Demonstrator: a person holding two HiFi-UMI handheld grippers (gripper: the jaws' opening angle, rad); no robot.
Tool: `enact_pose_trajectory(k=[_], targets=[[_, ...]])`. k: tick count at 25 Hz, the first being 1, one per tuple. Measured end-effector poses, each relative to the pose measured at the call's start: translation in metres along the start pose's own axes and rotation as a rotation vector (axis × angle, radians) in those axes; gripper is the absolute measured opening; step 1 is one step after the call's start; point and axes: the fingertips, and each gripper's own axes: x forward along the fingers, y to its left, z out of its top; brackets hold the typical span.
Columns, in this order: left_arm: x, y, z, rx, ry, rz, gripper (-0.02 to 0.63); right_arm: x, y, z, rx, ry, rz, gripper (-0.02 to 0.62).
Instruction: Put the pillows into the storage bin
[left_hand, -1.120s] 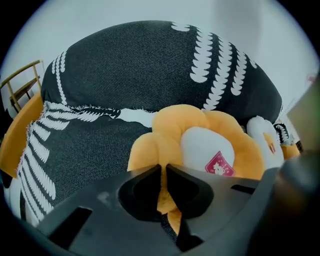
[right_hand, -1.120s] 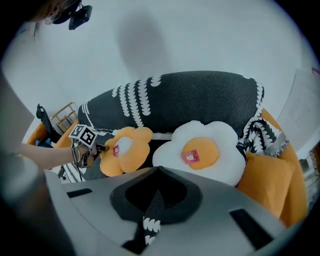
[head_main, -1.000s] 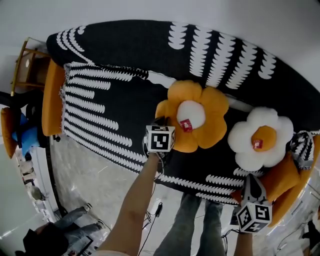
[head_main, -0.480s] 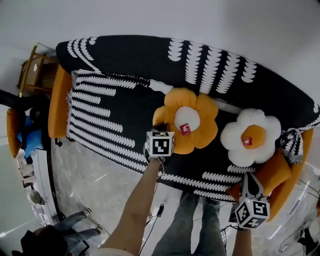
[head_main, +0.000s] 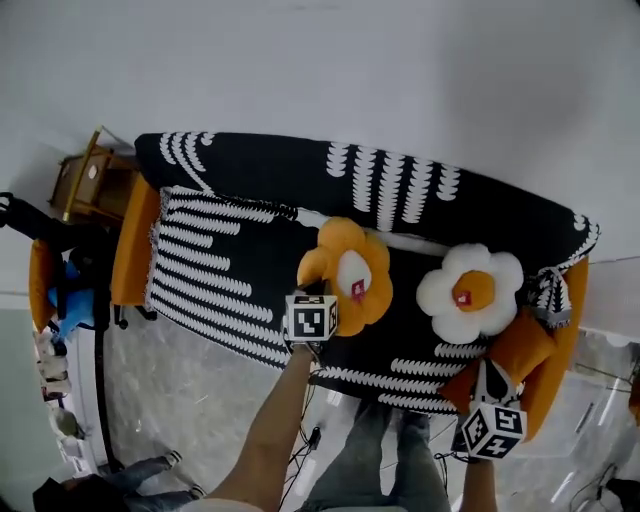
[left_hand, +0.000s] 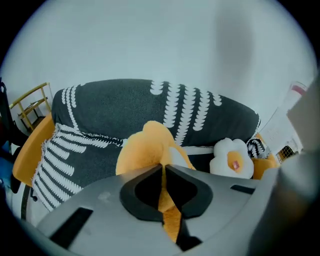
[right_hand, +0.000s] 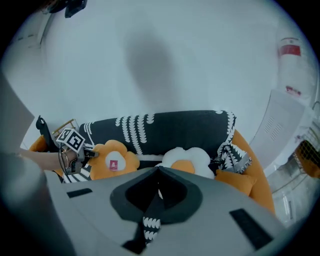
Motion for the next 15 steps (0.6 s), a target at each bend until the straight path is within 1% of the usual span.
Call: enact_pose_trajectory(k=[3,7,11,15], targets=[[-0.033,-0.013,0.004,0.001,-0.003,-0.001,0.015,-0.021,-0.009,0.016,0.007,-0.046,-0.018,0.002],[-0.075,-0.027,0.012,-0.05,-0.029,-0.01,0.015,-0.048,-0.018,0.044,0.012,-0.127,-0.042,0.002],[-0.113,-0.049,0.023,-0.107,-0.079,-0.055,0.015,-0.07,-0.031,0.062,0.032,-0.188,-0.073,0.002],[-0.143,-0.077,0.034,-0.16,-0.137,-0.105,0.015,-0.094,-0.05,0.083,0.023,-0.238,-0.112,0.002]])
